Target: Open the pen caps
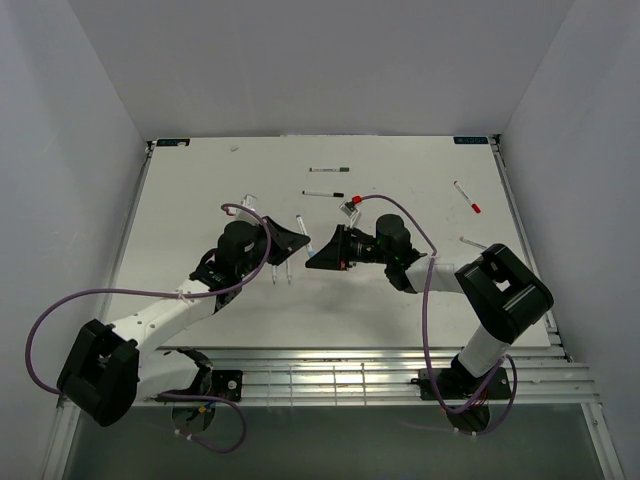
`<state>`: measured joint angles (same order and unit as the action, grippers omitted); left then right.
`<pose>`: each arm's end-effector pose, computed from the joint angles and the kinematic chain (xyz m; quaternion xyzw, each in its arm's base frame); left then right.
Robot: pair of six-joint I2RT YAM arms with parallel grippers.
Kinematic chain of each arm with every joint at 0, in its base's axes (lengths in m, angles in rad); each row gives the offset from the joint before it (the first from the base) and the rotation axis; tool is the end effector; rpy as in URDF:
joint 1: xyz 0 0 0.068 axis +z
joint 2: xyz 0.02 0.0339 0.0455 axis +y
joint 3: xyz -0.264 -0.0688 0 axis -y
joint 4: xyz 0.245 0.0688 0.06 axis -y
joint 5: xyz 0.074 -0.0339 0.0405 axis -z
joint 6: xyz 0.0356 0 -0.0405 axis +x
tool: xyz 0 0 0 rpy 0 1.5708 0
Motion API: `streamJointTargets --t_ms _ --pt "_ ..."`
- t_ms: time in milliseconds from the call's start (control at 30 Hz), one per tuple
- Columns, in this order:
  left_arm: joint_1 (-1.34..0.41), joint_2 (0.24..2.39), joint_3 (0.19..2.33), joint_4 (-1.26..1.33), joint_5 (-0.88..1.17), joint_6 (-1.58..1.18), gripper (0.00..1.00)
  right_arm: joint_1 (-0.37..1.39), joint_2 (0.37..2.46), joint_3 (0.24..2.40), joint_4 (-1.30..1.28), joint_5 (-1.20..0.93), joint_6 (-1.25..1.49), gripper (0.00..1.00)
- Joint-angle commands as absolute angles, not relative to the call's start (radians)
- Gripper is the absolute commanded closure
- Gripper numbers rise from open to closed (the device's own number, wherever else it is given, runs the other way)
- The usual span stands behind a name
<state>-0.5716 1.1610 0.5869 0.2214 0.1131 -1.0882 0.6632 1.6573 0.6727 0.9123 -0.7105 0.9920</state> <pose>0.2129 -0.1417 0.2352 -0.1779 0.8000 -0.4527 0.3513 0.2450 0.2209 0.1983 -0.1214 0.7160 0.6425 0.2446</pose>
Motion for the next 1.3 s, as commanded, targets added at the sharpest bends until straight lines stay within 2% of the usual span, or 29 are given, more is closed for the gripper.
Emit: streamJointTargets --t_ms 0,67,133,267,600,767,800,833,900,933,967,1000,1033,1067,1100,1200,1267 --pt "-0.577 1.131 0.583 0.227 0.132 -1.072 0.80 0.669 1.637 0.703 0.933 -0.710 0.977 0.92" --pt "-0.577 1.127 0.583 0.229 0.130 -1.065 0.62 0.669 1.628 0.700 0.939 -0.726 0.985 0.92" --pt "-0.577 1.131 0.589 0.224 0.132 -1.052 0.56 0.669 1.625 0.693 0.959 -0.739 1.006 0.92" --pt "-0.577 1.146 0.597 0.222 0.143 -1.049 0.54 0.669 1.637 0.686 1.000 -0.762 1.038 0.92" --pt "-0.577 1.163 0.607 0.219 0.144 -1.026 0.68 0.670 1.723 0.672 1.221 -0.856 1.202 0.92" --pt "-0.577 1.175 0.633 0.198 0.138 -1.022 1.00 0.669 1.732 0.654 1.250 -0.851 1.232 0.92" --pt "-0.577 1.177 0.641 0.155 0.129 -1.026 1.00 0.669 1.721 0.655 1.212 -0.821 1.168 0.92" --pt "-0.577 1.178 0.652 0.128 0.112 -1.037 1.00 0.670 1.704 0.663 1.052 -0.795 1.113 0.92" --pt "-0.577 1.186 0.692 0.030 0.075 -1.040 1.00 0.672 1.632 0.720 0.802 -0.656 0.958 0.92" --pt "-0.577 1.189 0.705 -0.006 0.055 -1.052 1.00 0.686 1.608 0.756 0.499 -0.576 0.789 0.92" --pt "-0.580 1.192 0.719 -0.064 0.032 -1.064 1.00 0.701 1.562 0.805 0.324 -0.457 0.700 0.92" --pt "-0.581 1.195 0.745 -0.148 0.016 -1.077 1.00 0.724 1.549 0.863 0.176 -0.330 0.622 0.92" --pt "-0.589 1.200 0.756 -0.181 -0.050 -1.097 1.00 0.782 1.546 0.973 0.055 -0.058 0.521 0.92" --pt "-0.594 1.203 0.764 -0.210 -0.069 -1.106 1.00 0.810 1.554 1.018 -0.115 0.074 0.494 0.92" --pt "-0.595 1.212 0.775 -0.250 -0.086 -1.117 1.00 0.857 1.563 1.055 -0.171 0.257 0.471 0.92" --pt "-0.600 1.239 0.801 -0.293 -0.101 -1.129 1.00 0.943 1.633 1.175 -0.336 0.571 0.405 0.92" --pt "-0.600 1.246 0.811 -0.296 -0.100 -1.138 1.00 0.965 1.650 1.177 -0.382 0.664 0.385 0.92"
